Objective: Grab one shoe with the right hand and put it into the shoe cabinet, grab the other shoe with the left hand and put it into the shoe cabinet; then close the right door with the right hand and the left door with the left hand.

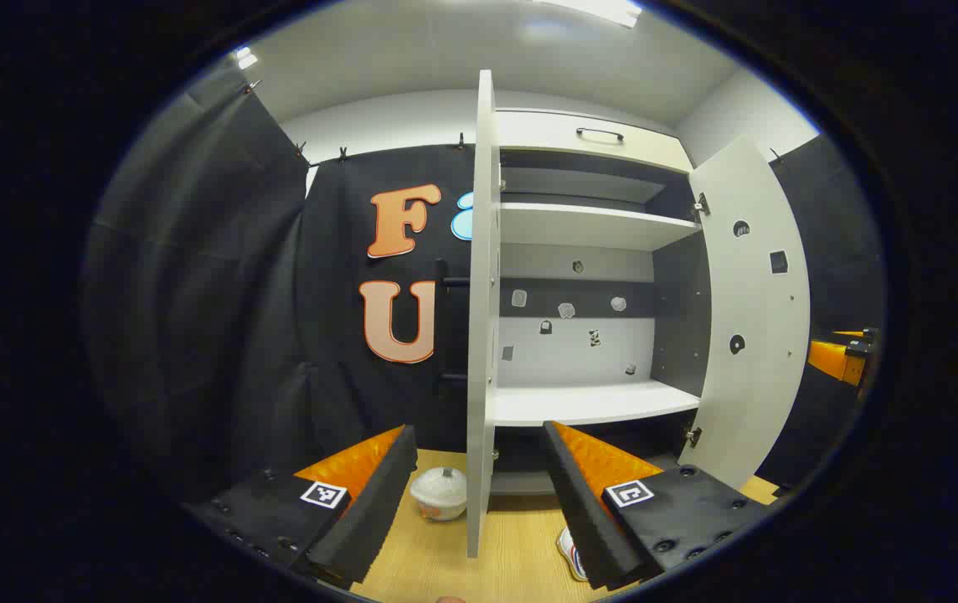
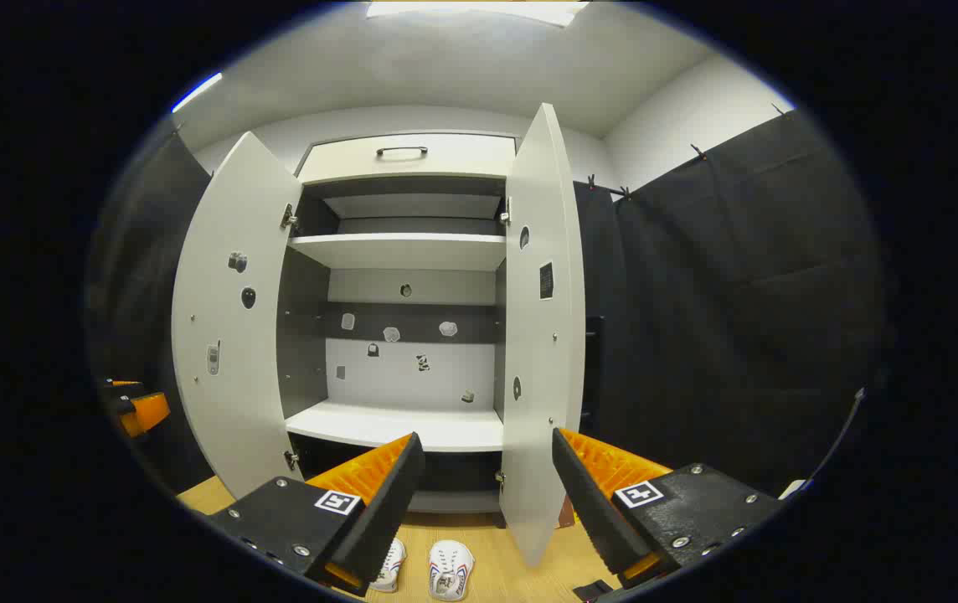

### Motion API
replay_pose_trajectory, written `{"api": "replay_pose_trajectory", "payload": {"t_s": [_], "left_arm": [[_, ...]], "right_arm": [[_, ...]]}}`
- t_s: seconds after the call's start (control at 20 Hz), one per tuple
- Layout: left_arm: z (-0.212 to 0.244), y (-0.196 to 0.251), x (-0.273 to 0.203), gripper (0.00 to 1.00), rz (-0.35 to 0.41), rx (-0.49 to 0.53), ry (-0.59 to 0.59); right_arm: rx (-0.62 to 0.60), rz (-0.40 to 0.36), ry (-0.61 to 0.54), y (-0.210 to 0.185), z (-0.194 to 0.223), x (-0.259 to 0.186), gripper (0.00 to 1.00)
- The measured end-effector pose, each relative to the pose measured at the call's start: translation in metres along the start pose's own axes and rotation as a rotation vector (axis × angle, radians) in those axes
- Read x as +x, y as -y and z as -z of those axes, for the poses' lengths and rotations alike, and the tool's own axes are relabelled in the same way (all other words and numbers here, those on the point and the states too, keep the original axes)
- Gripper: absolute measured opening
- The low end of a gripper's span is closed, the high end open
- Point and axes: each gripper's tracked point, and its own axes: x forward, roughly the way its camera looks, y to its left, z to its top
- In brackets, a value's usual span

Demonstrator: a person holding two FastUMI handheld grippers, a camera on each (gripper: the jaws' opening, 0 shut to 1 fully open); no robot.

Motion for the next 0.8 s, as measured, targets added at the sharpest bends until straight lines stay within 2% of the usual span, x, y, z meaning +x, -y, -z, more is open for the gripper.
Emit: {"api": "replay_pose_trajectory", "payload": {"t_s": [0.05, 0.1, 0.2, 0.35, 0.4, 0.55, 0.65, 0.75, 0.8], "left_arm": [[0.0, -0.001, 0.0, 0.96, -0.003, 0.005, 0.003], [-0.001, -0.001, 0.001, 0.99, -0.002, 0.004, 0.006], [-0.001, 0.0, 0.001, 0.94, 0.001, -0.006, 0.009], [-0.003, -0.001, 0.0, 0.99, -0.003, -0.008, 0.014], [-0.003, -0.002, 0.0, 0.96, -0.005, -0.01, 0.015], [-0.005, -0.003, 0.002, 0.99, -0.003, -0.03, 0.013], [-0.01, -0.007, 0.003, 0.94, -0.001, -0.034, 0.022], [-0.016, -0.013, 0.002, 0.96, -0.011, -0.024, 0.04], [-0.017, -0.014, 0.001, 0.94, -0.016, -0.026, 0.045]], "right_arm": [[0.002, -0.001, -0.004, 0.0, 0.001, 0.001, 0.95], [0.007, -0.001, -0.008, 0.0, 0.002, 0.001, 0.95], [0.01, 0.001, -0.014, -0.001, 0.005, 0.001, 0.95], [0.009, 0.004, -0.027, -0.002, 0.011, 0.002, 0.95], [0.012, 0.003, -0.033, -0.003, 0.014, 0.003, 0.95], [0.027, 0.004, -0.053, -0.007, 0.021, 0.004, 0.95], [0.039, 0.009, -0.054, -0.007, 0.024, 0.003, 0.95], [0.047, 0.012, -0.052, -0.009, 0.026, 0.002, 0.95], [0.048, 0.012, -0.056, -0.009, 0.029, 0.001, 0.95]]}}
